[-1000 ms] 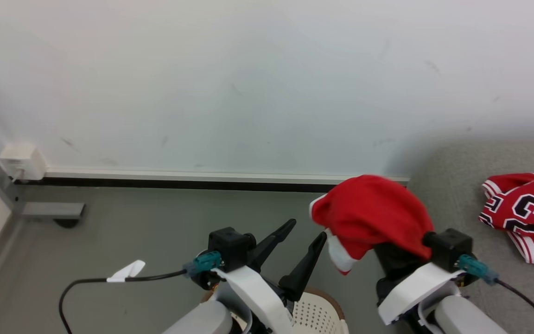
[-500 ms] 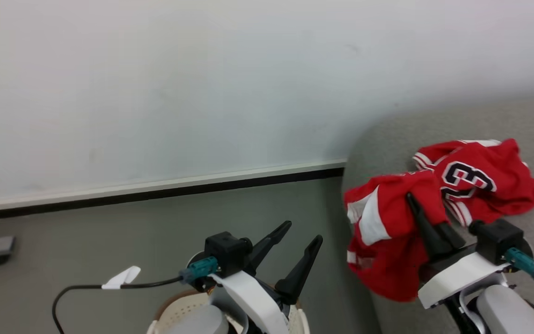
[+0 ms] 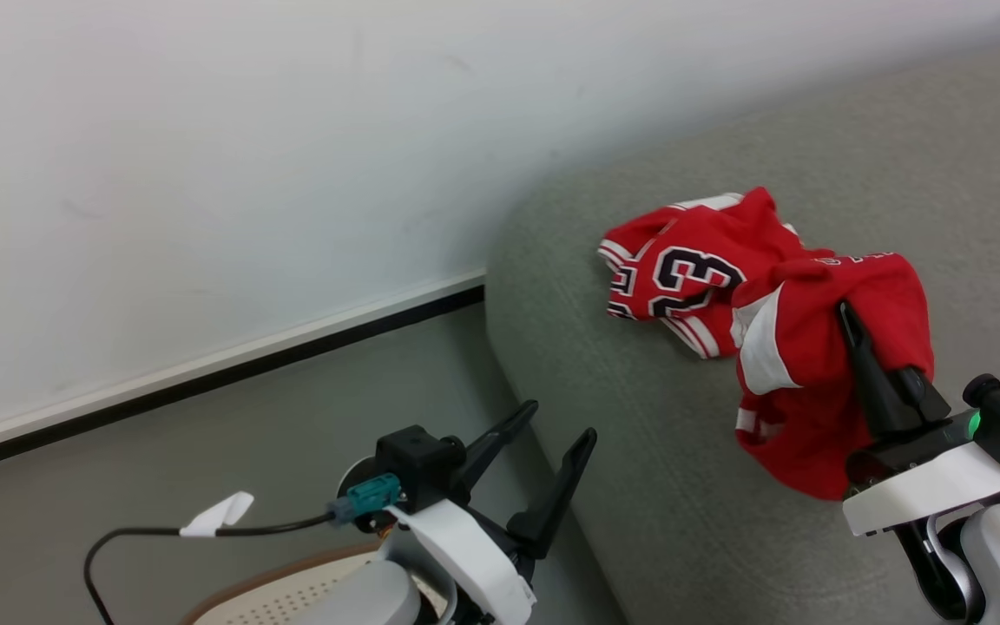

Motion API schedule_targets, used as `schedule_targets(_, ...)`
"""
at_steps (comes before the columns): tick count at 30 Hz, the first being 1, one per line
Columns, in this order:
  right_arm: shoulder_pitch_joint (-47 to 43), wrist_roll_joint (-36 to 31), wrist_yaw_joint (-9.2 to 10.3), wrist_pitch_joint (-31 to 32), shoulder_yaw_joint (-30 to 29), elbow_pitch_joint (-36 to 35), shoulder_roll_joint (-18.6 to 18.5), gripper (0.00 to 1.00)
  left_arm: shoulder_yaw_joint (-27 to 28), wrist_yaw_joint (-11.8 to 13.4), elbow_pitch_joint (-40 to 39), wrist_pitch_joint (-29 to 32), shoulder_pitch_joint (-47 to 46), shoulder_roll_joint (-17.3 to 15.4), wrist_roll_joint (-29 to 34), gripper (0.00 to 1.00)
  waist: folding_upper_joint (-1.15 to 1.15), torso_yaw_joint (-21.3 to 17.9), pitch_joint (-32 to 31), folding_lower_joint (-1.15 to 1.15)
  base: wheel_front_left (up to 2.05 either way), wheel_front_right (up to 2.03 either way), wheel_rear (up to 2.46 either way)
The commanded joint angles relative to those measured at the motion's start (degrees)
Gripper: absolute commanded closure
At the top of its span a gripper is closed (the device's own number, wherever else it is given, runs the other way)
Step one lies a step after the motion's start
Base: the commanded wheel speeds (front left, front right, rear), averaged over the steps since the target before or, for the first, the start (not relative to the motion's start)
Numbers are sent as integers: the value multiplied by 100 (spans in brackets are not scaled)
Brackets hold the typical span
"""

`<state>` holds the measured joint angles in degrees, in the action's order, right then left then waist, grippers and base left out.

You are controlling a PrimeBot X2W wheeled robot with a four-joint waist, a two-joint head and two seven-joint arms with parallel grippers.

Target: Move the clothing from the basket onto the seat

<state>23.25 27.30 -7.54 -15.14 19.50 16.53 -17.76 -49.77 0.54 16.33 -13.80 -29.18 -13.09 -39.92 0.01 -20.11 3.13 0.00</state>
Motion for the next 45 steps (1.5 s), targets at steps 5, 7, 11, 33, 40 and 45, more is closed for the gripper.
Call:
schedule_targets(5, -116, -81, 9, 2, -114, -192, 53, 100, -14, 5, 7, -64, -101, -67, 197, 0, -1, -509, 205, 0, 0, 0, 0)
schedule_targets(7, -115, -61, 9, 2, -143, -252, 76, 100, -43, 22, 6, -75, -122, -90, 273, 0, -1, -587, 238, 0, 0, 0, 0)
schedule_targets(11, -50, -69, 9, 2, -177, -313, 48, 100, -40, 36, -33, -89, -151, -119, 330, 0, -1, -673, 315, 0, 0, 0, 0)
schedule_targets(33, 1737, 280, 9, 4, -860, -182, -885, 100, -212, -48, -383, 52, -863, -330, 827, 0, -1, 137, 1672, 0, 0, 0, 0)
schedule_targets(40, 2254, 355, 10, 3, -1335, 401, -1084, 100, -293, -31, -610, 105, -1289, -440, 1170, 0, -1, 500, 2491, 0, 0, 0, 0)
schedule_targets(45, 2563, 634, 9, 5, -1418, 1155, -1227, 100, -361, -79, -668, 120, -1536, -423, 1345, 0, -1, 675, 2930, 0, 0, 0, 0)
